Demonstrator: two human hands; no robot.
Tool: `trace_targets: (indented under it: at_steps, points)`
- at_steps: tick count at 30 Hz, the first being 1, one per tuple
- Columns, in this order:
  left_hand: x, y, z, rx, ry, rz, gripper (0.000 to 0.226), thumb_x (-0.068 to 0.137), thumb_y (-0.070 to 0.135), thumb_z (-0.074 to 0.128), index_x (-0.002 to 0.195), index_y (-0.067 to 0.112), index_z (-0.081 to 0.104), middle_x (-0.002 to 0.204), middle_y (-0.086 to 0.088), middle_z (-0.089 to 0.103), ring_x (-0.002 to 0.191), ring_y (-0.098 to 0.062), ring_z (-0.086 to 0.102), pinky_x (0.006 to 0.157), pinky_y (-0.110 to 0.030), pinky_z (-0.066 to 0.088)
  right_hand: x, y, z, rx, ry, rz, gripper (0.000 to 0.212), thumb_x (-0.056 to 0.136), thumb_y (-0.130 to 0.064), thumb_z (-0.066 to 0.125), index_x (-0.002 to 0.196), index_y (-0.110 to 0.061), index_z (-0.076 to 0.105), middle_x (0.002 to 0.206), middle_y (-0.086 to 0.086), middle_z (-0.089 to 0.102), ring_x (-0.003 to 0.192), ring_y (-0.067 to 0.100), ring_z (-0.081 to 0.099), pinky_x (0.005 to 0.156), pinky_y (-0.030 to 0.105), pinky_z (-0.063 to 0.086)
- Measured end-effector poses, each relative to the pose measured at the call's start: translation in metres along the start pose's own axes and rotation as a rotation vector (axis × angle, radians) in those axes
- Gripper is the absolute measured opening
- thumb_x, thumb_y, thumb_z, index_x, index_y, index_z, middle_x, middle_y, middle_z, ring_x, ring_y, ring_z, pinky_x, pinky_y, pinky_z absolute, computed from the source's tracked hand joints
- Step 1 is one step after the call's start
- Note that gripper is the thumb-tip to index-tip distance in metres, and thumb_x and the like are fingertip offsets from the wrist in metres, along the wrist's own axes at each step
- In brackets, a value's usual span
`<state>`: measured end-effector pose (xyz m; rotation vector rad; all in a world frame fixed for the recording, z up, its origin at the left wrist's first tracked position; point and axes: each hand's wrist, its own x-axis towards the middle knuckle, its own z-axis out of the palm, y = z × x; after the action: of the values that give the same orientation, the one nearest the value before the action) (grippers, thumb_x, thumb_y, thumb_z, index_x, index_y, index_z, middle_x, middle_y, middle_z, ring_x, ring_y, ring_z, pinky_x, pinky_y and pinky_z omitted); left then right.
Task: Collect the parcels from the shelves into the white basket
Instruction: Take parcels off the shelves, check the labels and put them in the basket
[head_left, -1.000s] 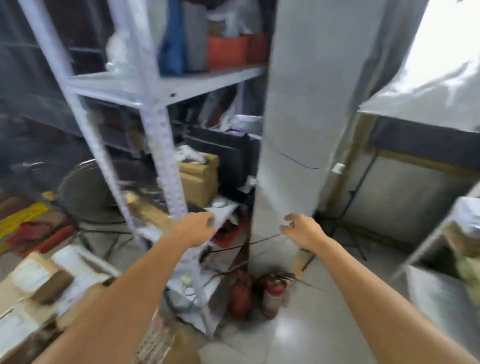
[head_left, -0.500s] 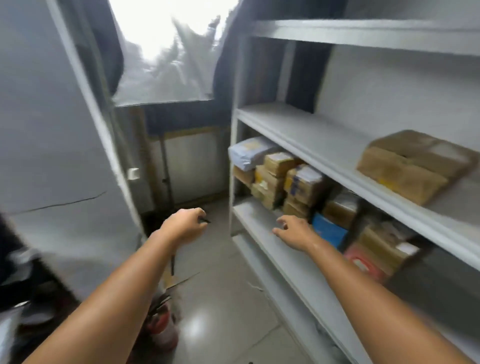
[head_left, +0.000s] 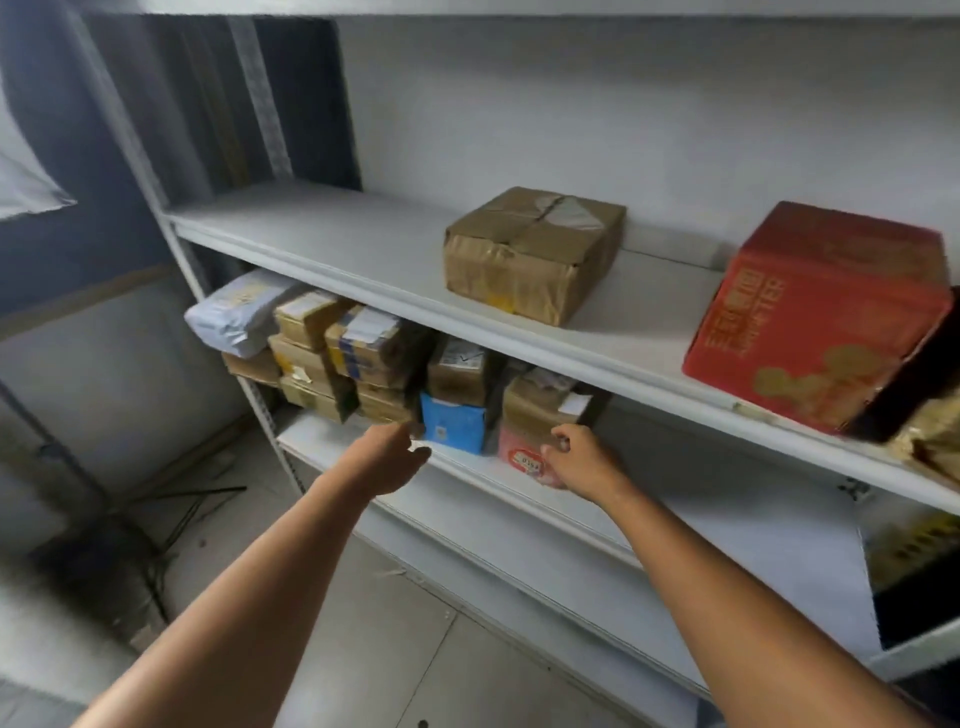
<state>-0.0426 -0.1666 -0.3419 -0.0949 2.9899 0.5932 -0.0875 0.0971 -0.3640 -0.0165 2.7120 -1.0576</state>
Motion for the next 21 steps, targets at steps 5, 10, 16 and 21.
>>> trace_targets:
  at_steps: [5,10,16,21]
  points:
    - [0.081,0.011,0.037,-0.121,-0.057,0.066,0.042,0.092,0.032,0.060,0.131,0.017,0.054,0.124,-0.011,0.063,0.112,-0.026,0.059,0.092,-0.032,0.046,0.031,0.025,0.003,0.037,0.189,0.080,0.038,0.089,-0.039,0.059,0.124,-0.023,0.060,0.119,0.002,0.067,0.099,0.022,0.065,0.078,0.024,0.043]
    - [0.165,0.027,0.073,-0.214,-0.071,0.164,0.032,0.094,0.035,0.054,0.121,0.018,0.060,0.111,-0.011,0.068,0.102,-0.034,0.062,0.079,-0.035,0.050,0.074,0.043,0.011,0.128,0.369,0.170,0.045,0.092,-0.043,0.056,0.130,-0.019,0.055,0.128,0.007,0.062,0.115,0.028,0.059,0.090,0.033,0.047]
    - [0.222,0.046,0.118,-0.669,-0.162,0.147,0.054,0.092,0.043,0.057,0.137,0.015,0.045,0.111,0.002,0.059,0.095,-0.018,0.059,0.081,-0.028,0.046,0.123,0.056,0.030,0.391,0.470,0.193,0.037,0.090,-0.046,0.057,0.119,-0.023,0.062,0.118,0.003,0.065,0.109,0.026,0.060,0.084,0.030,0.046]
    - [0.224,0.046,0.129,-0.943,-0.285,0.179,0.018,0.095,0.032,0.054,0.112,0.027,0.058,0.109,-0.004,0.068,0.096,-0.018,0.065,0.087,-0.037,0.053,0.130,0.060,0.050,0.565,0.533,0.174,0.030,0.089,-0.033,0.061,0.118,-0.027,0.064,0.112,-0.001,0.067,0.101,0.021,0.062,0.090,0.040,0.053]
